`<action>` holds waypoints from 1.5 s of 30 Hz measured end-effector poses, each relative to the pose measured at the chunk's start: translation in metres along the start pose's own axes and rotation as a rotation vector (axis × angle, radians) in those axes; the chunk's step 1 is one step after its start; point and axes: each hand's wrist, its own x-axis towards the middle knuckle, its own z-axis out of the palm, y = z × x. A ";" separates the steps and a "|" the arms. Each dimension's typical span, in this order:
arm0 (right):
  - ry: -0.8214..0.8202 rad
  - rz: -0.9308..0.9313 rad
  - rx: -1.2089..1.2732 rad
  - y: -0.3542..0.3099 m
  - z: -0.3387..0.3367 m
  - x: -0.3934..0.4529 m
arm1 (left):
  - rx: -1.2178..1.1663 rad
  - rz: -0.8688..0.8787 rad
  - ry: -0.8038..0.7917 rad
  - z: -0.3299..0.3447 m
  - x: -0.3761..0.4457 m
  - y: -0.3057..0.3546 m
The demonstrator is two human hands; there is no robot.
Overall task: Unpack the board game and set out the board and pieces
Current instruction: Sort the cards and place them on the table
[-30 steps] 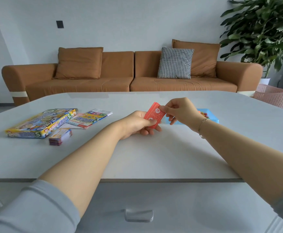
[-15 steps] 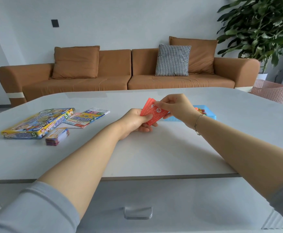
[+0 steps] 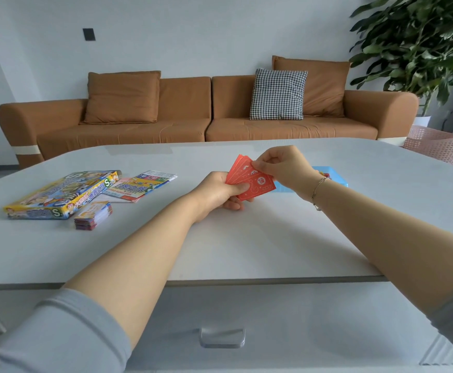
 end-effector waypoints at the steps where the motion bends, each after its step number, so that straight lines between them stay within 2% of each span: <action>1: -0.020 0.003 -0.003 0.000 0.000 0.000 | -0.004 0.000 0.007 0.000 0.000 0.000; 6: -0.071 0.034 0.005 -0.003 -0.005 -0.001 | 0.002 0.007 0.016 0.000 0.000 0.000; 10: -0.001 0.013 -0.021 -0.002 -0.001 0.000 | 0.031 0.009 0.015 0.000 0.001 -0.001; 17: -0.031 0.002 -0.007 -0.005 -0.002 -0.001 | 0.022 0.018 0.020 -0.001 0.001 -0.001; 22: 0.037 -0.015 -0.046 -0.005 0.002 0.000 | 0.044 0.022 0.011 0.000 0.001 -0.001; 27: -0.053 -0.003 -0.056 -0.007 -0.002 0.000 | 0.031 0.025 0.019 0.000 0.001 -0.001; 32: 0.008 -0.009 -0.035 -0.008 0.001 -0.001 | 0.044 0.020 0.017 0.000 0.002 -0.002; 39: -0.065 0.014 -0.018 -0.011 -0.002 -0.002 | 0.037 0.020 0.020 0.000 0.002 -0.002; 43: 0.011 0.006 -0.051 -0.009 0.003 0.001 | 0.052 0.020 0.016 0.001 0.002 -0.002; 45: -0.008 -0.005 -0.085 -0.009 0.003 0.001 | 0.052 0.018 0.016 0.001 0.002 -0.002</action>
